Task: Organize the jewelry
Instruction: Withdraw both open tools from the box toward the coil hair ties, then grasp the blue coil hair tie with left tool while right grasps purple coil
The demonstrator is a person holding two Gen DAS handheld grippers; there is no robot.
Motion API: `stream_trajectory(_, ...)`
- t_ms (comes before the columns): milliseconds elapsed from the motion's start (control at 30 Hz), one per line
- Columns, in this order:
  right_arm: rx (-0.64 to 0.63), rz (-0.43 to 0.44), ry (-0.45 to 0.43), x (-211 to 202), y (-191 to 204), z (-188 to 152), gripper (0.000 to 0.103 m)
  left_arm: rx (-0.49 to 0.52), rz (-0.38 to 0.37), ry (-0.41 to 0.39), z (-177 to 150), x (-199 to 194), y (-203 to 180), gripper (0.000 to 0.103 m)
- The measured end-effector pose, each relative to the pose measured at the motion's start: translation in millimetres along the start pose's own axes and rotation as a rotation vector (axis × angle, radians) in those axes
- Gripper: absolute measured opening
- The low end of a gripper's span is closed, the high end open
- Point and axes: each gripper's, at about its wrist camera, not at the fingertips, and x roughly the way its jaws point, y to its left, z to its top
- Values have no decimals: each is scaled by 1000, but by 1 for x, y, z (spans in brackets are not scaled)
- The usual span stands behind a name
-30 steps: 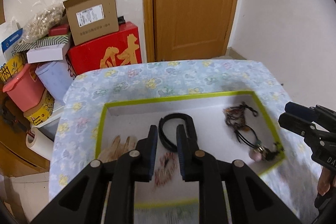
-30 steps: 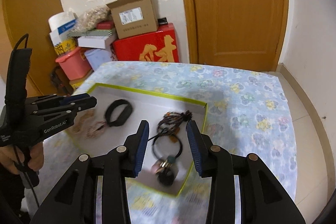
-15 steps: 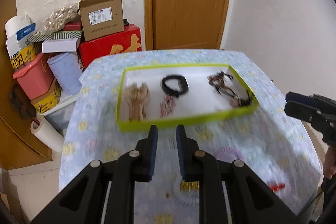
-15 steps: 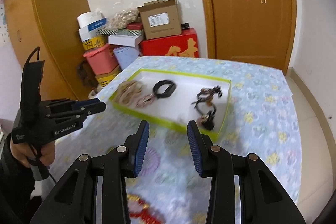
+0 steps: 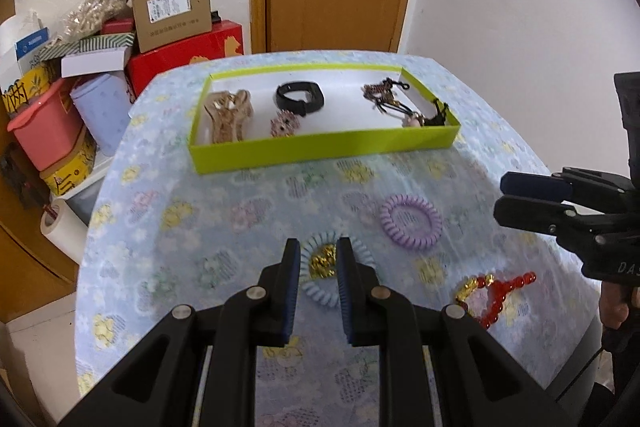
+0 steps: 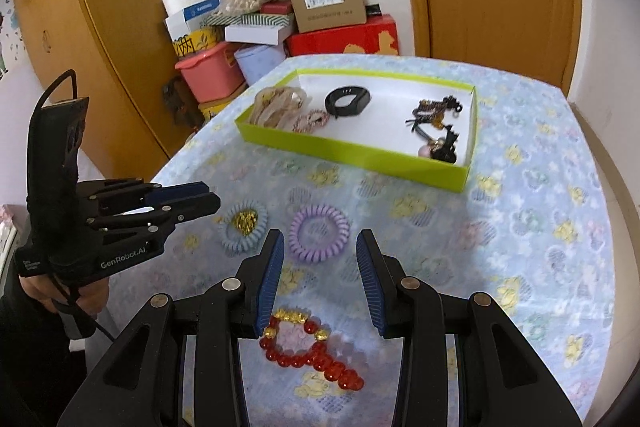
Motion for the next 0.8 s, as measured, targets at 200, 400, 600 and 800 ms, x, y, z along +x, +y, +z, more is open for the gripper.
stream_trajectory(200,4,6,26,12,-2,-2,39,11,-19,29,-1,11,-4,19)
stream_trajectory(400,6,5,56,26,-3,0,39,34,-32,65,-3,23,-8,19)
stream_trajectory(600,2,-3,93,46,-6,6,39,52,-23,89,-3,32,-10,19)
stream_trajectory(800,-18,-22,136,62,-5,7,39,124,-5,96,-3,36,-20,20)
